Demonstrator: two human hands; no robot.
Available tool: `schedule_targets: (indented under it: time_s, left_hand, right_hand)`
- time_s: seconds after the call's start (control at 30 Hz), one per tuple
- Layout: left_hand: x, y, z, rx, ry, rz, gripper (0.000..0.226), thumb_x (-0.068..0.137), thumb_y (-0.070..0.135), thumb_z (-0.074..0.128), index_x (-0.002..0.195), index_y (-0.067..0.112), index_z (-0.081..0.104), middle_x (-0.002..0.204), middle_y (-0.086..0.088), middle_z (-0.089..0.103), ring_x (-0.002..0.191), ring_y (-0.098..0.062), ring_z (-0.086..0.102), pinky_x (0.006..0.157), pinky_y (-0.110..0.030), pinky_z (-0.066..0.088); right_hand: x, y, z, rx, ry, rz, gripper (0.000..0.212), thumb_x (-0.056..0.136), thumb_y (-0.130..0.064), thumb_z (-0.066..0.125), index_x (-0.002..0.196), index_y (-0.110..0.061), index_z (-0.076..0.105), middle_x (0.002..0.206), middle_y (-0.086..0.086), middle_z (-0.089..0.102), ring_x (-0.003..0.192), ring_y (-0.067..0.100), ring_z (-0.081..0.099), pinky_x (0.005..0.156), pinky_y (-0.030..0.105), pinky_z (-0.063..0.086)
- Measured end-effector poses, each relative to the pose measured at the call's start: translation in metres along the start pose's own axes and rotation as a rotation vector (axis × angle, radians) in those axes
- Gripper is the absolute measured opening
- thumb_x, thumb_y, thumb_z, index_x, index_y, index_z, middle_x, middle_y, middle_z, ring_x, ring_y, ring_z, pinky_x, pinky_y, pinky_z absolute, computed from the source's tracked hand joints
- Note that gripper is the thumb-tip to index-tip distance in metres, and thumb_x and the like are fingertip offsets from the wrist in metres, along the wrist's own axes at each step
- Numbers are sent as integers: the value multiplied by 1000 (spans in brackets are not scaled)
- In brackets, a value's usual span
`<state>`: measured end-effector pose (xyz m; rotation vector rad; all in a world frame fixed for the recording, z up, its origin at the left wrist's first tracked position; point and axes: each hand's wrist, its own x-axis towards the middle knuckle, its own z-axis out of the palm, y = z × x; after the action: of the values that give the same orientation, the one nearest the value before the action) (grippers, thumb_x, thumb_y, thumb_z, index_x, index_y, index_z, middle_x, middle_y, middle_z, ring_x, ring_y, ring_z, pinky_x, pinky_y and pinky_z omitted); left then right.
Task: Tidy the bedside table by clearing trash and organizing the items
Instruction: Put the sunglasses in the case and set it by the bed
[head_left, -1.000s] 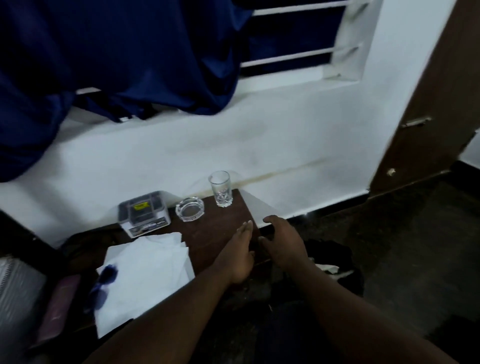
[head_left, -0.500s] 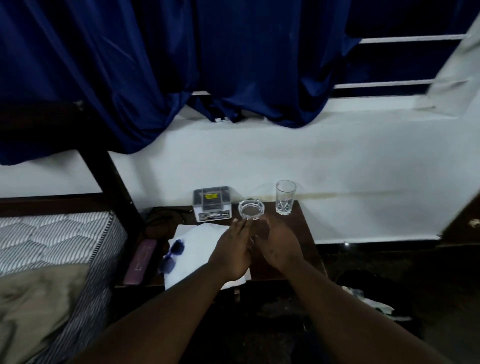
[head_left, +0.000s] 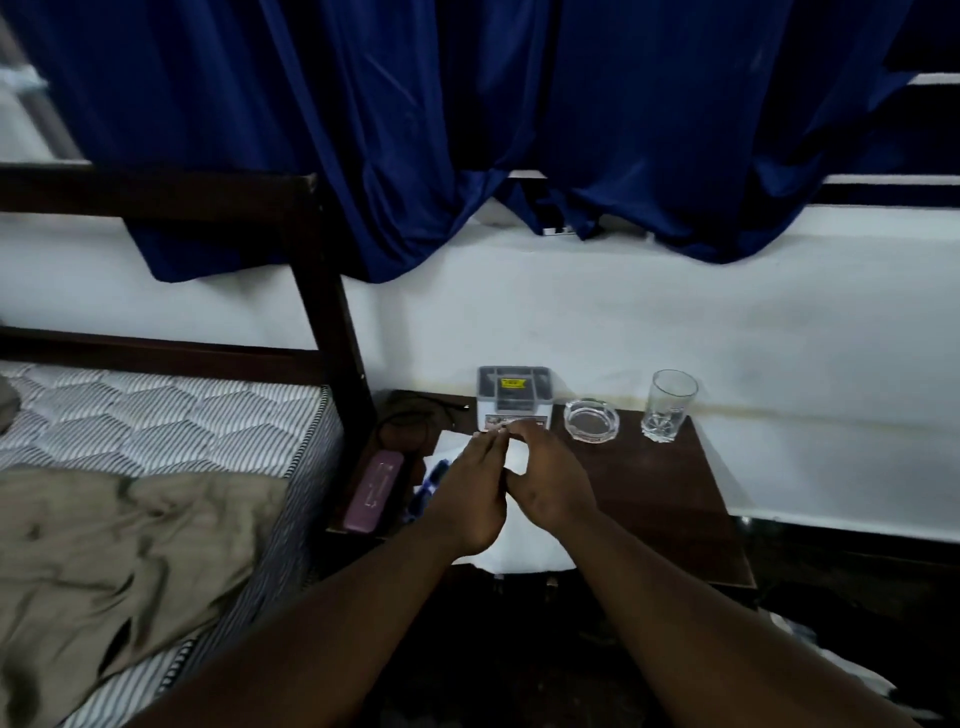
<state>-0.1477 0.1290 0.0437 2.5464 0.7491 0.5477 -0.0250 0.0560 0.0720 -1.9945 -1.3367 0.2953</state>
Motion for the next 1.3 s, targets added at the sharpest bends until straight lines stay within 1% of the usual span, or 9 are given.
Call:
schedule_targets:
  time_s: [0.1,0.3,0.5,0.6,0.77,0.9,1.1,1.2,1.3]
  left_hand:
    - [-9,-25,-5,36,-32,-56,70,98,2,45,162,4,18,170,-14,17,159,-29,11,129,-41,15]
    - [-26,-66,-19,77,-3,-183,72,100,10,47,163,9,14,172,-7,12,160,-26,8,127,-38,9]
    - [-41,-95,-37,51,-31,-176,74,97,16,56,158,-5,21,167,-21,24,157,-32,18,129,-41,9]
    - [-48,-114,-36,43,-42,-245,76,97,17,55,161,1,16,169,-18,19,159,-31,12,128,-42,11]
    - [-56,-140,-26,62,-26,-363,81,96,30,58,162,6,18,168,-16,21,158,-32,14,128,-43,12]
    - [-65,-156,-19,78,-34,-456,78,97,36,56,163,18,18,168,-14,25,156,-34,20,127,-41,14]
    - [-64,-156,-21,-35,-9,-518,82,92,36,66,162,28,25,160,-17,37,140,-36,46,109,-42,44]
    - [-60,-153,-19,-11,-7,-519,81,92,35,65,161,27,25,146,-18,49,124,-39,57,99,-43,49]
    - [-57,-152,-19,-50,40,-544,74,93,32,65,159,23,33,140,-19,54,123,-38,58,102,-41,48]
  right_hand:
    - [5,-15,20,0,-21,-12,48,83,-25,71,129,-22,58,129,-2,65,121,20,59,98,35,49]
    - [17,-43,60,29,-96,-41,40,86,-25,67,125,-23,58,123,0,67,112,22,62,91,39,52]
    - [26,-64,95,45,-211,-42,46,84,-21,67,128,-24,57,121,1,67,105,24,66,88,37,54]
    - [30,-72,114,46,-232,-18,47,83,-21,65,129,-25,55,126,-1,66,113,23,64,93,41,53]
    - [32,-80,148,53,-279,21,48,86,-22,63,133,-27,54,130,1,64,121,20,61,103,31,46]
    - [34,-82,165,5,-299,36,51,83,-22,63,132,-25,50,128,3,62,116,26,61,96,37,52]
    - [38,-79,180,-78,-306,37,47,84,-21,58,130,-16,48,123,11,62,110,33,62,88,41,55]
    - [38,-76,183,-95,-298,39,44,88,-19,58,130,-15,50,126,13,62,114,34,61,91,41,54]
    - [39,-76,183,-69,-299,26,43,89,-16,57,131,-15,52,128,12,61,116,33,60,95,41,53]
